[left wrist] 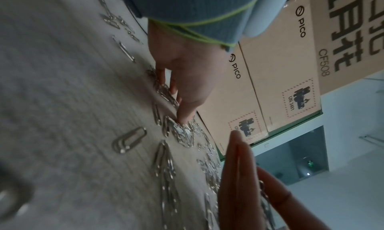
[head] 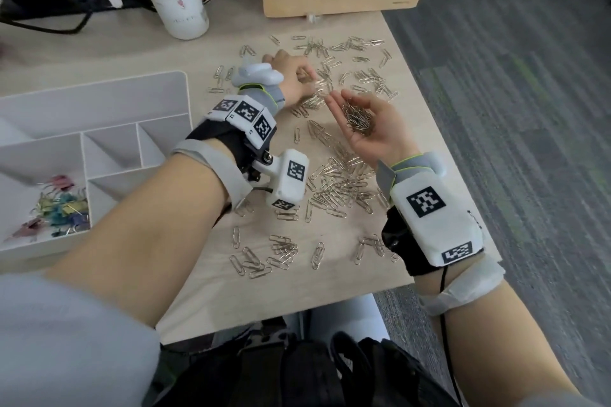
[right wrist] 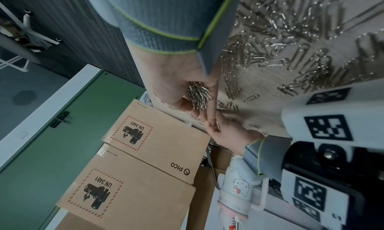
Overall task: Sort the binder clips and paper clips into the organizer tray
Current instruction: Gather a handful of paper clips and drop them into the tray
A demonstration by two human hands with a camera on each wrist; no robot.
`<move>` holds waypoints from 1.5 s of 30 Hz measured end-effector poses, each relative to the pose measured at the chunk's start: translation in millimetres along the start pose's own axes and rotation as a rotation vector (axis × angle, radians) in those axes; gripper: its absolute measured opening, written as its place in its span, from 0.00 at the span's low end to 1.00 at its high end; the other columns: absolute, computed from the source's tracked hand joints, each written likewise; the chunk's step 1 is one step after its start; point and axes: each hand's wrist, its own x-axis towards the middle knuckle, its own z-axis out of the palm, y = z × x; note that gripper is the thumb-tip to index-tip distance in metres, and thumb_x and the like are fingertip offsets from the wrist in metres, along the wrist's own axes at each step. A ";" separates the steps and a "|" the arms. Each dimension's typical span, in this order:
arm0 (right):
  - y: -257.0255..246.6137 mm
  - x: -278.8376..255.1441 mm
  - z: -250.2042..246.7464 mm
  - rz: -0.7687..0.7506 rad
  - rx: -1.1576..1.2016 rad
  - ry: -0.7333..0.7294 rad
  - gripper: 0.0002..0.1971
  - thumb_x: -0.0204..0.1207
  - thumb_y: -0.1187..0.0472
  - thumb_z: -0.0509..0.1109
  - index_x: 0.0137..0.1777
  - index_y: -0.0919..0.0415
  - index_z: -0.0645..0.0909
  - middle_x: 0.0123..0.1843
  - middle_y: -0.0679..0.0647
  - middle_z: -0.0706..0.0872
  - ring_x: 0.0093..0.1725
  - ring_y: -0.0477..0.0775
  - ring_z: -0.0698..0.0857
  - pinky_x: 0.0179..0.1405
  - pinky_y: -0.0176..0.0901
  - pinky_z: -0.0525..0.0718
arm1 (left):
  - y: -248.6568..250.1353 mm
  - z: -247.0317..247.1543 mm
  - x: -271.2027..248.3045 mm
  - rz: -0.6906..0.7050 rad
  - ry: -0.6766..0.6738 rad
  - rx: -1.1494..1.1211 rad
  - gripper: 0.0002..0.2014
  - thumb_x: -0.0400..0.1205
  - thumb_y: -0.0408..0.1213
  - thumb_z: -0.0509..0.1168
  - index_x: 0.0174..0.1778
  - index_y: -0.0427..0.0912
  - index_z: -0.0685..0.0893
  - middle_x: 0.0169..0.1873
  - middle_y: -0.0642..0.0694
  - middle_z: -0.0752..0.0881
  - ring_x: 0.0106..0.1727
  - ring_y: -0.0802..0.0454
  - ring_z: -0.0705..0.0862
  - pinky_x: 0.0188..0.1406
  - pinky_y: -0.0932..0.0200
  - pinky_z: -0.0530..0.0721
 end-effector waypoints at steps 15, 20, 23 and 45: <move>3.4 -60.4 -33.8 -0.069 0.071 0.009 0.09 0.79 0.75 0.57 0.45 0.75 0.79 0.34 0.71 0.88 0.31 0.68 0.90 0.47 0.51 0.87 | 21.7 23.4 -114.8 0.270 -0.213 0.165 0.36 0.62 0.61 0.75 0.65 0.54 0.74 0.64 0.45 0.70 0.67 0.44 0.65 0.54 0.56 0.58; 8.2 -71.5 -43.6 -0.091 0.054 -0.009 0.09 0.78 0.76 0.58 0.50 0.75 0.79 0.37 0.70 0.89 0.35 0.66 0.90 0.49 0.52 0.88 | 17.6 28.2 -129.6 0.323 -0.152 0.112 0.31 0.63 0.54 0.77 0.61 0.52 0.78 0.61 0.44 0.73 0.65 0.42 0.68 0.53 0.56 0.66; 9.5 -75.7 -47.8 -0.093 0.076 0.002 0.08 0.78 0.75 0.58 0.49 0.76 0.80 0.36 0.70 0.89 0.34 0.66 0.90 0.48 0.53 0.88 | 16.2 25.4 -126.7 0.311 -0.119 0.036 0.17 0.70 0.46 0.74 0.54 0.46 0.84 0.56 0.41 0.79 0.60 0.42 0.77 0.49 0.59 0.69; 34.0 -75.0 -37.6 0.002 0.018 -0.023 0.19 0.82 0.68 0.55 0.38 0.77 0.82 0.39 0.73 0.86 0.57 0.72 0.83 0.46 0.61 0.85 | 33.8 -5.8 -122.9 0.313 -0.057 -0.537 0.10 0.67 0.33 0.78 0.42 0.38 0.90 0.28 0.53 0.86 0.25 0.62 0.83 0.31 0.68 0.84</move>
